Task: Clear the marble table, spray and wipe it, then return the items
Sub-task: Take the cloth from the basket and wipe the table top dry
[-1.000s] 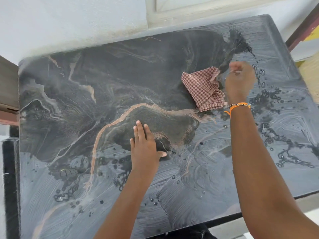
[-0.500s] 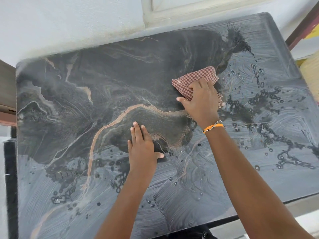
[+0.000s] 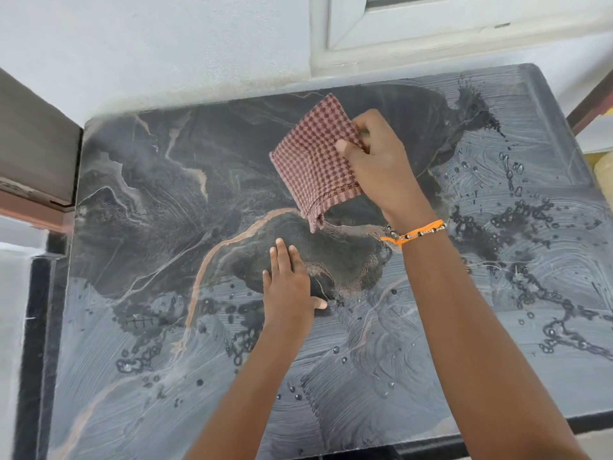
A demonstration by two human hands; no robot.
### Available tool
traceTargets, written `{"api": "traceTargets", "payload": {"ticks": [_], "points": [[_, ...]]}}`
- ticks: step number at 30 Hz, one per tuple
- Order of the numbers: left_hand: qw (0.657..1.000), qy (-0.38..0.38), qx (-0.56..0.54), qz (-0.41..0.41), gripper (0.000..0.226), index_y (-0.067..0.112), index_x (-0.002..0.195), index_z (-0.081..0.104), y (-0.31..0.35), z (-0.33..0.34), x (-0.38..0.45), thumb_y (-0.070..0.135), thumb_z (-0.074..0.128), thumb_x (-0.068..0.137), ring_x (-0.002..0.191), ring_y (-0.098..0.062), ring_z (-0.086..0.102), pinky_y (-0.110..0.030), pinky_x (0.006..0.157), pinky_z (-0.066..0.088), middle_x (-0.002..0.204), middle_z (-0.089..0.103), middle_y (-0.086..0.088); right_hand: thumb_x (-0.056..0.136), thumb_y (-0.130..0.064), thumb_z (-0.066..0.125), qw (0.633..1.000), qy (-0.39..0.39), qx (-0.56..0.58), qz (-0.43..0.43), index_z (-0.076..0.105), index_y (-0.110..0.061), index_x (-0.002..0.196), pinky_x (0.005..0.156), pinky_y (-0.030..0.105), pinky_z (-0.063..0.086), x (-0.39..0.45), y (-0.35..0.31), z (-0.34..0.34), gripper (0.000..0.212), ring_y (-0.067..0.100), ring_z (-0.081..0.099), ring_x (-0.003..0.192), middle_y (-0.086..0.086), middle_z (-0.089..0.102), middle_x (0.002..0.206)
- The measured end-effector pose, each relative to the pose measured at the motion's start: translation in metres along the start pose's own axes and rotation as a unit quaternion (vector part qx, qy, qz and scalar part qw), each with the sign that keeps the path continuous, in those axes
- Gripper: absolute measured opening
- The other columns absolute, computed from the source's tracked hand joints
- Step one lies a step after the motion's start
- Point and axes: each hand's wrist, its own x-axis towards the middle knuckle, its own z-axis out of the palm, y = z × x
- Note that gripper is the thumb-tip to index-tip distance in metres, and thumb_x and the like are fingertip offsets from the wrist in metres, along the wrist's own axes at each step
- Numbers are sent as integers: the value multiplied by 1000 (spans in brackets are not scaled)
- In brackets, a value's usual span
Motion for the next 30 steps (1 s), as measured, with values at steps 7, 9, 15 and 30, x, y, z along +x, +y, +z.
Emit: {"api": "traceTargets", "payload": {"ticks": [7, 9, 15, 30], "points": [[1000, 16, -9, 7, 104, 3, 147, -10, -4, 5, 2, 39, 65, 83, 144, -28, -15, -42, 118, 8, 155, -21, -14, 91, -9, 49, 933, 83, -346, -50, 47, -10, 126, 97, 42, 38, -1, 65, 5, 34, 32, 49, 118, 11, 55, 128], [999, 24, -29, 13, 106, 4, 147, -10, -6, 7, 2, 41, 65, 82, 145, -27, -15, -41, 118, 7, 155, -21, -13, 98, -24, 40, 914, -70, -375, -137, 38, -17, 140, 114, 50, 19, 1, 79, 23, 42, 31, 31, 138, 7, 40, 147], [994, 82, -70, -20, 113, 4, 145, -16, -33, 12, -11, 57, 59, 79, 144, -25, -18, -38, 117, -2, 155, -22, -11, 93, -57, 19, 828, -186, -494, -191, 7, -34, 150, 113, 60, 4, 1, 99, 101, 62, 36, 5, 146, 8, 5, 160], [998, 36, -35, -39, 109, 4, 143, -21, -47, 14, -17, 54, 54, 82, 142, -26, -22, -38, 118, -1, 152, -29, -12, 96, -54, 28, 896, -8, -444, 0, 15, -39, 148, 117, 56, 1, 85, 128, 16, 56, 30, 3, 147, -1, 6, 161]]}}
